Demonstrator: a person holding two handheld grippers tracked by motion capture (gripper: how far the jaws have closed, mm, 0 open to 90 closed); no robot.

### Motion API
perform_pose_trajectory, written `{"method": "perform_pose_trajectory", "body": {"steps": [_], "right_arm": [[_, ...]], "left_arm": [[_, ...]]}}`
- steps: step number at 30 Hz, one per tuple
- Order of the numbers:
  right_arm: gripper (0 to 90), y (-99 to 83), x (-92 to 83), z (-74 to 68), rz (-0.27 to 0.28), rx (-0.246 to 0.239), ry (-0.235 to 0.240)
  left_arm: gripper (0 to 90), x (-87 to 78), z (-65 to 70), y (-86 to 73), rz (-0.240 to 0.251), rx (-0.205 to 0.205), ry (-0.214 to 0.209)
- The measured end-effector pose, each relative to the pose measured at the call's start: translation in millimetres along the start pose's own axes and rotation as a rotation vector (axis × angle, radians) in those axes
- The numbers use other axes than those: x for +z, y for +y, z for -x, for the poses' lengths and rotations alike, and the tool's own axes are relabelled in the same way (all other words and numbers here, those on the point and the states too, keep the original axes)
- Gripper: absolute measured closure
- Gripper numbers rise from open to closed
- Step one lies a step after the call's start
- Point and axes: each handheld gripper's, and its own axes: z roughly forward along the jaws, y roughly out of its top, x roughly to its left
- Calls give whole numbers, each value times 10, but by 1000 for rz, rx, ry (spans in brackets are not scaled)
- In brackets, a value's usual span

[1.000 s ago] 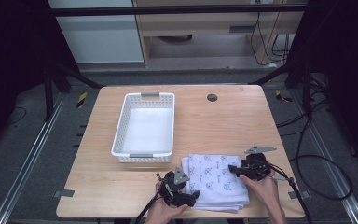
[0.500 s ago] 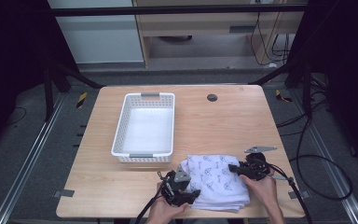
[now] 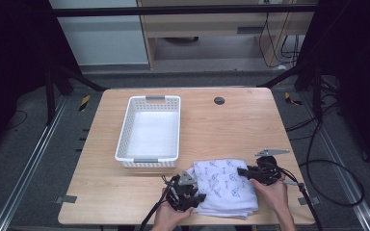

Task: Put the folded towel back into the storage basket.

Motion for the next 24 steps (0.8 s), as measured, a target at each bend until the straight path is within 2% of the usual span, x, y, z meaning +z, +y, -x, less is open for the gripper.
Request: {"method": "perform_pose_trajectory", "body": {"steps": [6, 10, 11, 16, 19, 24], "right_arm": [[710, 19, -131, -37, 32, 2, 16], [712, 39, -173, -67, 37, -19, 4], [712, 71, -214, -118, 48, -42, -1], [713, 120, -286, -204, 70, -69, -5], [713, 131, -309, -222, 76, -62, 1], [712, 170, -394, -250, 116, -68, 5]], "left_arm": [[700, -34, 20, 10, 17, 2, -11], [703, -71, 33, 28, 26, 12, -15], [704, -93, 48, 36, 33, 13, -20], [706, -144, 64, 51, 47, 20, -22], [706, -188, 72, 68, 57, 24, -20], [707, -271, 89, 111, 82, 36, -17]]}}
